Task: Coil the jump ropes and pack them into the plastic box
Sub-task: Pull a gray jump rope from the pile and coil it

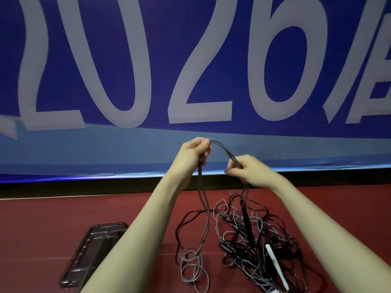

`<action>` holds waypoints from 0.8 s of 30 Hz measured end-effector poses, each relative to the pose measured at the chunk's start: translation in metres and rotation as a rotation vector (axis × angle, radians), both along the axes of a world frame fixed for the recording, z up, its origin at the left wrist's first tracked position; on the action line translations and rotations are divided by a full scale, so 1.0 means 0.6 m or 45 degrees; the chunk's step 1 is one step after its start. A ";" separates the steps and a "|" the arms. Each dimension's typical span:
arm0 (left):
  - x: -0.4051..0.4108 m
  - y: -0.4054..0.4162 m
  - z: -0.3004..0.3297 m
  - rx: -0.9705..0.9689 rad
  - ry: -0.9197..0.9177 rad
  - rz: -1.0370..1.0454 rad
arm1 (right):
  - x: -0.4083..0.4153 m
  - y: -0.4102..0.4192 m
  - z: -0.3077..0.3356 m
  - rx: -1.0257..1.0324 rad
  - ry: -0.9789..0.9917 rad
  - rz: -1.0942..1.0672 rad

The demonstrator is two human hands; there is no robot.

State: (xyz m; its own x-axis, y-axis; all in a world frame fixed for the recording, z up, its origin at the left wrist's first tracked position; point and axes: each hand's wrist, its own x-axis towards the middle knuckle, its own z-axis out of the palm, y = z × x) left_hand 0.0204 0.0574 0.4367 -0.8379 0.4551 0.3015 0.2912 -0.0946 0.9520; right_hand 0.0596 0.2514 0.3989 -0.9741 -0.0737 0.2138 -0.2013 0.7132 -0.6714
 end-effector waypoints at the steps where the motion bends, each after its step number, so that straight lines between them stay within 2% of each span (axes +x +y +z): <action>1: -0.003 -0.003 0.005 0.069 -0.021 0.035 | -0.006 0.004 -0.018 0.026 -0.044 -0.017; 6: -0.032 -0.045 0.021 0.489 -0.223 0.111 | -0.025 0.036 -0.121 -0.096 -0.182 -0.024; 8: -0.043 -0.062 0.023 0.684 -0.402 0.123 | -0.022 0.042 -0.150 -0.067 -0.316 -0.018; 10: -0.055 -0.075 0.022 0.763 -0.548 0.168 | -0.018 0.043 -0.174 -0.121 -0.400 -0.019; 13: -0.060 -0.077 0.007 0.662 -0.577 0.284 | -0.016 0.042 -0.194 -0.211 -0.424 -0.073; 16: -0.063 -0.080 -0.019 0.338 -0.351 0.502 | -0.018 0.039 -0.198 -0.317 -0.385 -0.140; 18: -0.072 -0.089 -0.034 0.103 -0.223 0.580 | -0.020 0.038 -0.186 -0.487 -0.342 -0.186; 20: -0.081 -0.100 -0.052 0.011 -0.234 0.559 | -0.020 0.037 -0.162 -0.638 -0.354 -0.179; 24: -0.083 -0.117 -0.083 -0.078 -0.348 0.513 | -0.009 0.033 -0.092 -0.672 -0.356 -0.088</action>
